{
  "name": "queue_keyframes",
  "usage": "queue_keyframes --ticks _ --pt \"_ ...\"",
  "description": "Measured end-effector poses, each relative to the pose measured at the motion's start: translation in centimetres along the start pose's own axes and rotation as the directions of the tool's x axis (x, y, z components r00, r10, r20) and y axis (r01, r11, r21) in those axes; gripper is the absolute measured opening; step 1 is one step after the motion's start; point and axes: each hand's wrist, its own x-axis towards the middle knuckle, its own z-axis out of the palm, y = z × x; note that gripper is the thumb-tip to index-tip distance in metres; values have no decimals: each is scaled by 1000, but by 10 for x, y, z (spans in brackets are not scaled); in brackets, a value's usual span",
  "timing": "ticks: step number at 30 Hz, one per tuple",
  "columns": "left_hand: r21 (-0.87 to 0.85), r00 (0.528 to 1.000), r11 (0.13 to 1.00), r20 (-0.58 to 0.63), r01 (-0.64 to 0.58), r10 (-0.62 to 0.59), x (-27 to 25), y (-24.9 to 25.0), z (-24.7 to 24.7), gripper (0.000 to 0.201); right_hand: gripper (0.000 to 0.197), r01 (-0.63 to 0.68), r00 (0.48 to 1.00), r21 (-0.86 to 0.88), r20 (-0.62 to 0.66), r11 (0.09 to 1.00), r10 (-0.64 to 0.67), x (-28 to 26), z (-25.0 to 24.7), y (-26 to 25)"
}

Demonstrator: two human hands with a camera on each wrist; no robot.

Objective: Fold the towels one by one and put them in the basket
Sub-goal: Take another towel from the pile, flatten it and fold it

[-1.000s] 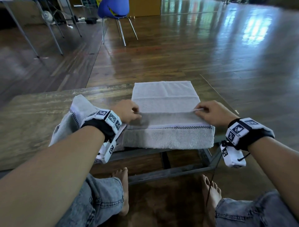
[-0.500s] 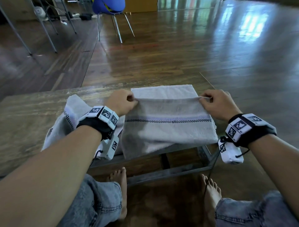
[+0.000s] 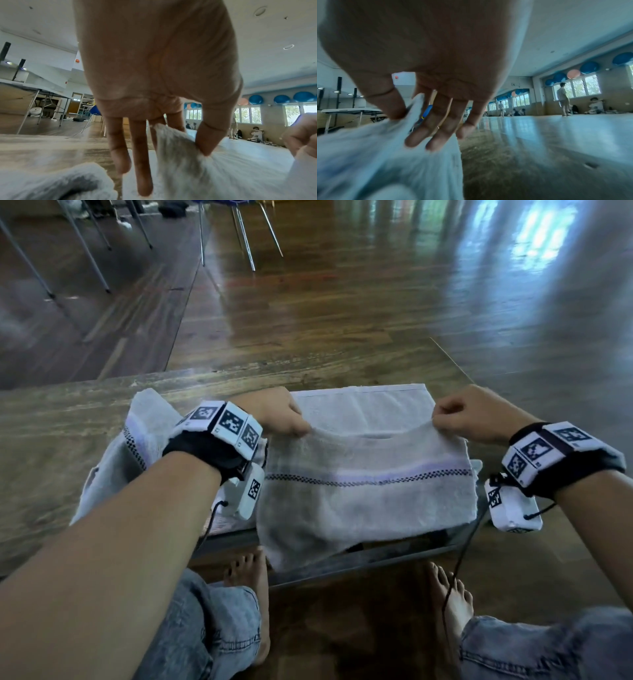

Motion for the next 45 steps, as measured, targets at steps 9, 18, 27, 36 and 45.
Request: queue_keyframes --ticks 9,18,27,36,45 --pt "-65 934 997 -358 -38 12 7 -18 13 18 13 34 975 55 -220 998 -21 11 16 3" --pt "-66 996 998 -79 24 -29 8 -16 2 27 27 -17 999 1 -33 1000 17 18 -3 7" --pt "-77 904 997 -426 6 -39 22 -31 18 16 18 0 953 21 -302 1000 6 34 12 1" --pt "-48 928 998 -371 -33 13 25 -30 20 14 9 -33 993 -22 -114 999 30 39 25 8" --pt "-146 911 987 -413 -70 4 10 -25 10 10 10 72 992 240 -120 968 -44 34 18 1"
